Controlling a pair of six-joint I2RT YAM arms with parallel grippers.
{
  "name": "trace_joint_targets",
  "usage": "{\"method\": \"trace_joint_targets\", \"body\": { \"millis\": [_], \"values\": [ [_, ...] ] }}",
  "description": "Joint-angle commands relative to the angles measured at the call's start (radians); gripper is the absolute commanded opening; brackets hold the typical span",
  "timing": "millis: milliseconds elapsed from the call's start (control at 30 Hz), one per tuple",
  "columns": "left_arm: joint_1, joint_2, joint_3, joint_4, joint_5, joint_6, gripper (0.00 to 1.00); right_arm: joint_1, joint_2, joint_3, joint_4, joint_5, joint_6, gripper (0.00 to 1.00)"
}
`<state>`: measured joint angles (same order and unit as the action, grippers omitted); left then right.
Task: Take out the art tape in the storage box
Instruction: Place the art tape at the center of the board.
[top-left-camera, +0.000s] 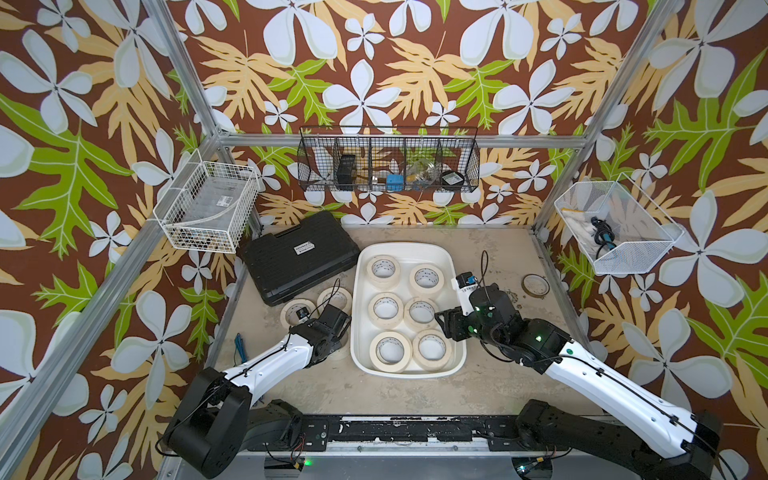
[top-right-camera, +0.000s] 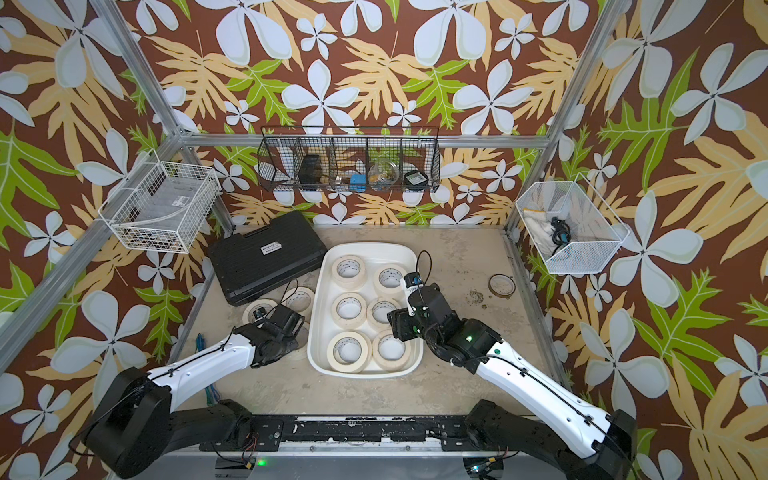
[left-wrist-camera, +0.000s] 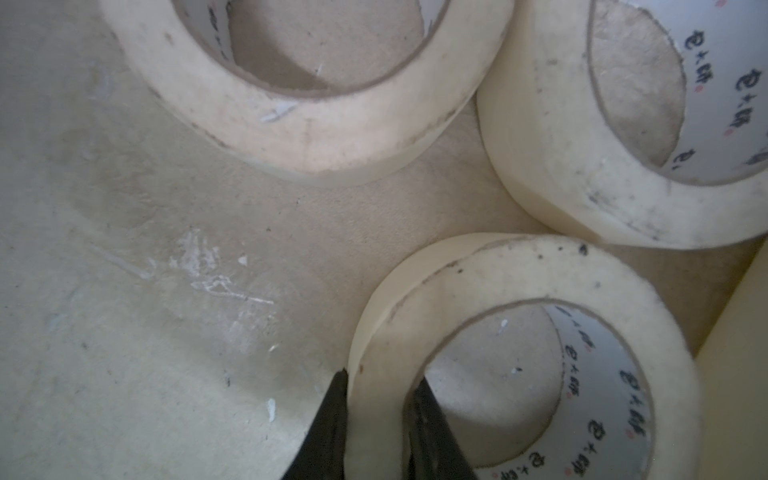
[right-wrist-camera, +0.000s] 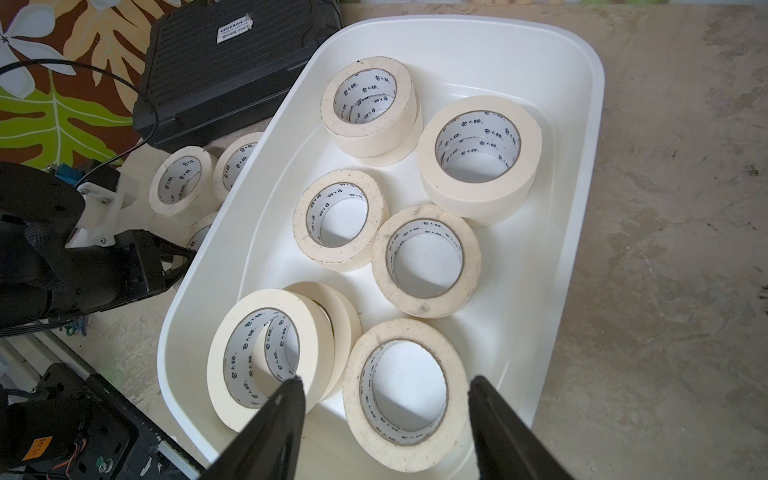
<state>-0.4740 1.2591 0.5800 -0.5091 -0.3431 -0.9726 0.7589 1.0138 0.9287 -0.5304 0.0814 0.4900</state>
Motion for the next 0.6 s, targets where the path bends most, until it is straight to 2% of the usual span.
{"method": "trace_joint_targets", "body": {
  "millis": [0,167,267,367,433,567],
  "values": [
    [0.001,0.038,0.03,-0.001,-0.006,0.038,0.0,0.001,0.006,-0.004,0.017,-0.002,-0.005,0.66],
    [0.002,0.083,0.057,-0.029,-0.017,0.036,0.0,0.0,0.019,-0.005,0.018,-0.006,-0.007,0.66],
    [0.002,0.085,0.059,-0.023,0.006,0.046,0.12,0.0,0.023,0.001,0.018,-0.01,-0.009,0.66],
    [0.002,0.077,0.067,-0.029,0.022,0.064,0.28,0.001,0.023,0.005,0.014,-0.008,-0.01,0.66],
    [0.001,0.063,0.076,-0.046,0.017,0.069,0.46,0.0,0.022,0.006,0.012,-0.008,-0.011,0.66],
    [0.002,0.03,0.09,-0.086,-0.003,0.068,0.71,0.0,0.025,0.005,0.014,-0.011,-0.01,0.66]
  ]
}}
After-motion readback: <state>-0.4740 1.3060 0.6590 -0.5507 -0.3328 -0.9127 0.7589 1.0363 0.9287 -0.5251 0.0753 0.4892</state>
